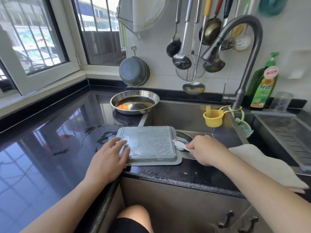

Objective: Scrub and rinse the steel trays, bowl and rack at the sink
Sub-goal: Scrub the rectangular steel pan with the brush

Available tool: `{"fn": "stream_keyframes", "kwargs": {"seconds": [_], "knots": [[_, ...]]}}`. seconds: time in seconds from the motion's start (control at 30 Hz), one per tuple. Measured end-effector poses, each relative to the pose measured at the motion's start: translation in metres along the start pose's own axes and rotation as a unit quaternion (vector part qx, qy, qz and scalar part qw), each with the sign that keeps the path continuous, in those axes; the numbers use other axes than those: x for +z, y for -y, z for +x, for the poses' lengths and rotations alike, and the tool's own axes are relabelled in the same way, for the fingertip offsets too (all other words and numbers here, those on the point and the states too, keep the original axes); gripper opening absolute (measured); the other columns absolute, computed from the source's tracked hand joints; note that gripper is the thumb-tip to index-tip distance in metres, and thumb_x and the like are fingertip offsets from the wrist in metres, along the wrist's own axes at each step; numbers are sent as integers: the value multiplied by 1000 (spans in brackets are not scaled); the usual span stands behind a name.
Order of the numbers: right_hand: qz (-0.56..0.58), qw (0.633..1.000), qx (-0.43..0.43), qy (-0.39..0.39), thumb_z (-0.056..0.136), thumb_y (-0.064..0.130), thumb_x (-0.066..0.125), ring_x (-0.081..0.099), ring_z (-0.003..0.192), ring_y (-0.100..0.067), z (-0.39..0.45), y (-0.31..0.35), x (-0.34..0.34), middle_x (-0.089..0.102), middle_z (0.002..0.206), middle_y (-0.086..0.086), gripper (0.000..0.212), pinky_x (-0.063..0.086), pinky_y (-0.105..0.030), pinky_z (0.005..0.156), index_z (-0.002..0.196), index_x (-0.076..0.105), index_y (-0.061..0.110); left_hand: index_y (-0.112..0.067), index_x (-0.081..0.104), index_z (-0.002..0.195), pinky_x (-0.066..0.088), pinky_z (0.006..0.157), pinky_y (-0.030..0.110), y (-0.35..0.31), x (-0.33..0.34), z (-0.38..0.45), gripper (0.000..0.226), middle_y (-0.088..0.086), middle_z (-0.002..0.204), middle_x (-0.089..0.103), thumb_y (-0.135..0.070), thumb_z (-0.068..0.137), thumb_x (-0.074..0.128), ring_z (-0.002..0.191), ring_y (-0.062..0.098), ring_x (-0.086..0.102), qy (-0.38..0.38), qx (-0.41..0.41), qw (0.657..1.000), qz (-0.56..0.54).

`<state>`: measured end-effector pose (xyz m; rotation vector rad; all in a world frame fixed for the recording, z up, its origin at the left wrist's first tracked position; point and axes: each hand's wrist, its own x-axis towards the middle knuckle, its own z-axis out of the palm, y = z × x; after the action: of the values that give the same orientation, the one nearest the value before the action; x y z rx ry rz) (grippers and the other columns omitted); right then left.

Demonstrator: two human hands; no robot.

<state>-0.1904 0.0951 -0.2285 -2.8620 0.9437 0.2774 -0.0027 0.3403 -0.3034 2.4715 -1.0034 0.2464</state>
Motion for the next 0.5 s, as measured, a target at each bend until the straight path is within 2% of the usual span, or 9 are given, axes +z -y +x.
{"fn": "stream_keyframes", "kwargs": {"seconds": [0.1,0.17,0.23,0.37,0.43,0.5], "knots": [[22,998,-55,27,102,18,49,59,78,-25,-17,11,1,61,102,-3,36,51,-36,67,121,70,40,-19,71,128,47,102,43,3,2,0,38,6,141,61,-40,104,50,131,28,55,-39,-32,999,5],[55,992,-97,53,103,27,52,53,67,-14,-29,18,2,60,89,8,33,46,-28,61,127,67,45,-17,74,119,47,103,45,7,5,1,45,12,134,65,-45,99,45,125,34,59,-53,-25,998,22],[65,990,-113,54,104,31,53,48,62,-11,-34,20,1,59,83,12,32,41,-25,58,129,65,47,-19,75,115,45,106,48,9,7,4,52,12,133,66,-51,96,38,122,35,59,-44,-19,998,37],[75,993,-86,-41,105,32,47,54,73,-21,-22,11,-1,65,105,2,37,49,-35,68,134,58,55,-37,64,131,27,118,58,11,10,7,56,3,147,55,-60,94,29,140,30,44,-5,-35,997,75],[92,990,-93,-50,105,31,44,59,74,-22,-17,14,6,63,102,2,40,52,-38,69,133,56,57,-44,55,139,18,120,61,11,9,7,57,0,157,45,-63,94,25,148,29,31,13,-46,995,91],[102,988,-99,-54,106,29,42,55,69,-18,-11,21,13,57,95,3,42,48,-36,63,134,56,57,-47,49,143,14,121,63,11,8,9,57,-1,160,39,-64,95,23,149,27,27,27,-50,994,92]]}}
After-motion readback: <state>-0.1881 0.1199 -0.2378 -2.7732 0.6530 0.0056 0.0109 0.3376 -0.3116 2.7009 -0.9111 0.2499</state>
